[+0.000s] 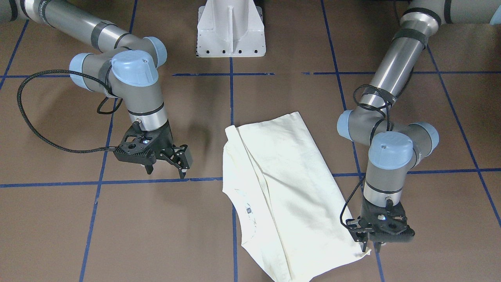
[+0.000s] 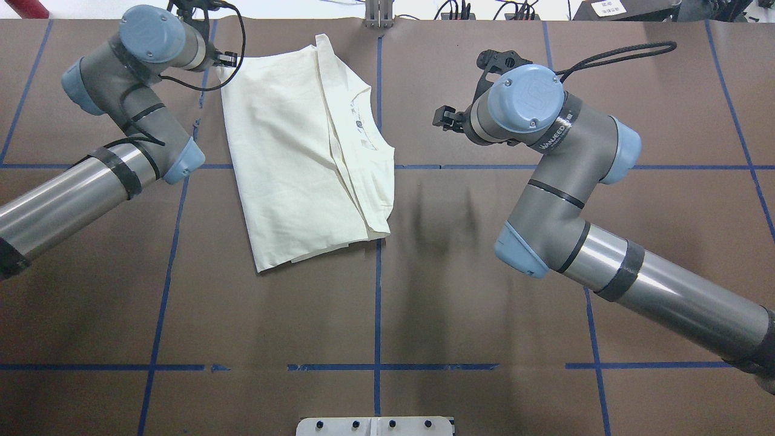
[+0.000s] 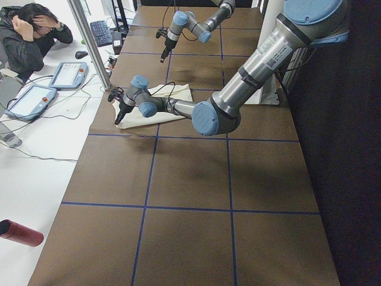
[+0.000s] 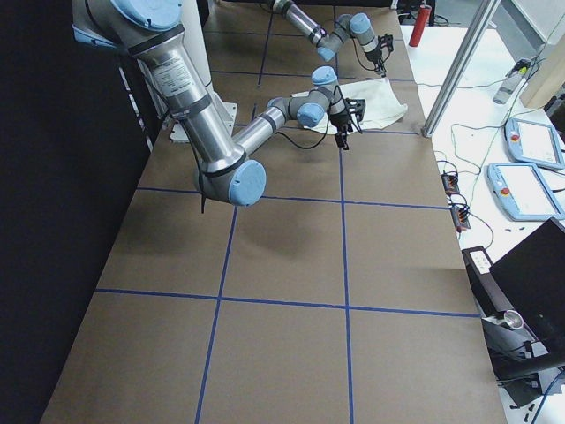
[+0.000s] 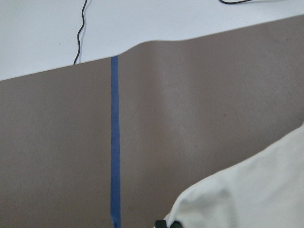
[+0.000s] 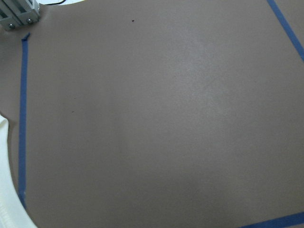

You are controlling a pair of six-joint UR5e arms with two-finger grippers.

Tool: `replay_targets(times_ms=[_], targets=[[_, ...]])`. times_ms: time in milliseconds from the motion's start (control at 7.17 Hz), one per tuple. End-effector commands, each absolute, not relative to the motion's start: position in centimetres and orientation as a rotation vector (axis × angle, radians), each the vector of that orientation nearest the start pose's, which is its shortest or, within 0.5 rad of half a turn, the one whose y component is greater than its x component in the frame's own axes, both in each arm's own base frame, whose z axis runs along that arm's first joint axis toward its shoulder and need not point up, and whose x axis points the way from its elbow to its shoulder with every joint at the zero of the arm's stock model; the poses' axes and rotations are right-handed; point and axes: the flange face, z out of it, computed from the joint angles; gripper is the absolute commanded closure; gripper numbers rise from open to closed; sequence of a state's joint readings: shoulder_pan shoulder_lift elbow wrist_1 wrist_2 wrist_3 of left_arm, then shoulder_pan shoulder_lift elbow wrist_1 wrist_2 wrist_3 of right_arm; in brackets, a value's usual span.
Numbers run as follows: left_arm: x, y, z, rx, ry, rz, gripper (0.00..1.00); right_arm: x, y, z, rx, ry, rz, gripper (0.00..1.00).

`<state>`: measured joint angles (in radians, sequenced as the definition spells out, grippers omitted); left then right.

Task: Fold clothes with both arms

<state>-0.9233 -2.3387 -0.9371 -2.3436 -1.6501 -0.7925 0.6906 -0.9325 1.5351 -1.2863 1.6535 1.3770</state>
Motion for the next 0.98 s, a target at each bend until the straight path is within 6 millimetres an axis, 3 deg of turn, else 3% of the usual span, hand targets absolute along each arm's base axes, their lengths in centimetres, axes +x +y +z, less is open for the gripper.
replay_targets(times_ms=[0, 279, 418, 558, 837], targets=[[34.8, -71.3, 40.6, 0.608, 0.787, 0.007, 0.0, -50.2, -55.8, 23.1, 0.275, -0.882, 0.509, 0.04], [32.6, -69.0, 40.9, 0.643, 0.806, 0.034, 0.0, -56.4, -57.1, 18.9, 0.241, -0.878, 0.566, 0.2], [32.7, -68.9, 41.0, 0.641, 0.807, 0.034, 0.0, -58.7, -57.4, 19.4, 0.246, -0.883, 0.56, 0.24], [32.7, -68.8, 40.8, 0.644, 0.808, 0.034, 0.0, -60.5, -57.3, 21.1, 0.257, -0.873, 0.555, 0.3], [32.7, -68.8, 40.8, 0.645, 0.809, 0.035, 0.0, -62.1, -55.7, 21.5, 0.246, -0.87, 0.527, 0.44]])
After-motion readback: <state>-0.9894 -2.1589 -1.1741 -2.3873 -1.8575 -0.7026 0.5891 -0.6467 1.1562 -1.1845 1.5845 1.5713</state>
